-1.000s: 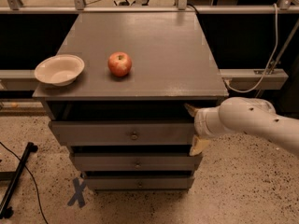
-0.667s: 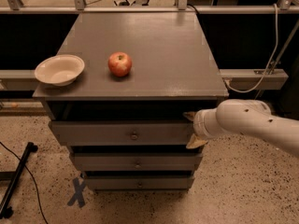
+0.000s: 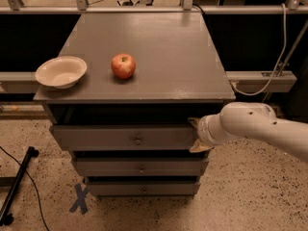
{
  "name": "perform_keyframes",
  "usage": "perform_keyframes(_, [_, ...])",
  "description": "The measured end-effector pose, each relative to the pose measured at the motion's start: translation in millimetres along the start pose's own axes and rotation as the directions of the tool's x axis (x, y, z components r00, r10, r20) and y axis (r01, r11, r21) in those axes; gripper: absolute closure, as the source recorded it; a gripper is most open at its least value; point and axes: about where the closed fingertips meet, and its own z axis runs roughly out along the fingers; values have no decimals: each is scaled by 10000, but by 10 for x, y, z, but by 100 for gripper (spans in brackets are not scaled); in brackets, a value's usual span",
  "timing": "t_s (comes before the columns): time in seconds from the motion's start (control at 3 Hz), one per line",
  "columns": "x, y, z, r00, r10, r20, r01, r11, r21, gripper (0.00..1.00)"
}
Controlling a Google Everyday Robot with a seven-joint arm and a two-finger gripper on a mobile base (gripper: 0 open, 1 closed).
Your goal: Open top drawer
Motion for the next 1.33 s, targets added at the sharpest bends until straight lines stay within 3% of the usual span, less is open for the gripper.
perform_keyframes(1.33, [-40, 702, -512, 9947, 987, 298, -962, 9924, -767, 42])
